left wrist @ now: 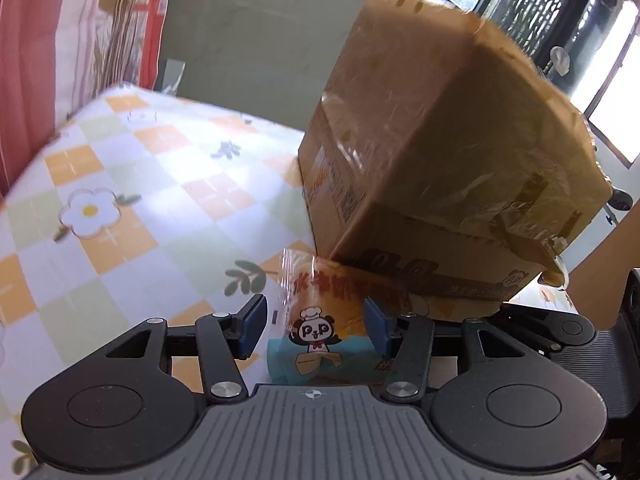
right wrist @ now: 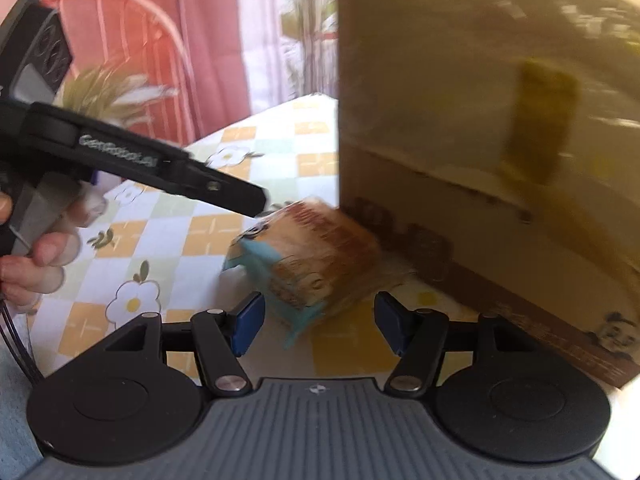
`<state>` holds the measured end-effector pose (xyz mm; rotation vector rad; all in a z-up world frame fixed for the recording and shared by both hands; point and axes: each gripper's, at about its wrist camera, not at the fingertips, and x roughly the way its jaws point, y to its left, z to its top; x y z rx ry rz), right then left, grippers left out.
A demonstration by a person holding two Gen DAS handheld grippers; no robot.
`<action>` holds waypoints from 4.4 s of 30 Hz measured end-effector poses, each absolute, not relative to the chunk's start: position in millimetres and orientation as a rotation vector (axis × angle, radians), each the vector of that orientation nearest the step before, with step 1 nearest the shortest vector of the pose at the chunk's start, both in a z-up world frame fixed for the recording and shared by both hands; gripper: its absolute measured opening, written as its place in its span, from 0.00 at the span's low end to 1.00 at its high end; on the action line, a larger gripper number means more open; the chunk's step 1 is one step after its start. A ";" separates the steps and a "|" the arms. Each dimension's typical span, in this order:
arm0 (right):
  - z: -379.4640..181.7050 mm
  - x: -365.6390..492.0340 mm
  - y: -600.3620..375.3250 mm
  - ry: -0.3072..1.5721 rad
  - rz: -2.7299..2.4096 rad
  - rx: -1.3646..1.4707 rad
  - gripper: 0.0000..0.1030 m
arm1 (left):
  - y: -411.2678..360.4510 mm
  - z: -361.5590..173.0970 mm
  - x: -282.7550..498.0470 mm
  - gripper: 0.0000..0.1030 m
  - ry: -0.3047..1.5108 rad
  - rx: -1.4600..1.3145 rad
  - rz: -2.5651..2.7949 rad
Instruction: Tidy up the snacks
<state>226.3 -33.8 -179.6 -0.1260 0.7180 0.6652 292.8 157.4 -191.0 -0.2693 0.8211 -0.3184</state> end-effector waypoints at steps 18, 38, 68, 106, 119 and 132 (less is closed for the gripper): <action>-193.2 234.3 -49.8 0.754 0.687 -0.058 0.53 | 125.3 -213.4 293.3 0.51 0.845 -0.295 -0.405; -198.2 180.3 -124.5 0.734 0.563 0.048 0.52 | 25.4 -208.2 263.7 0.50 0.845 -0.187 -0.504; -67.7 148.7 -149.8 0.338 0.547 -0.043 0.52 | 16.5 -67.5 232.8 0.49 0.464 -0.216 -0.537; -9.0 291.2 -177.0 0.391 0.328 0.049 0.94 | 39.9 20.0 309.1 0.86 0.412 -0.023 -0.140; 28.6 235.5 -206.4 0.344 0.223 0.117 0.96 | 38.7 68.7 237.9 0.91 0.346 0.051 -0.015; 33.6 189.3 -226.0 0.340 0.170 0.184 0.97 | 36.5 79.1 186.8 0.92 0.341 0.011 0.033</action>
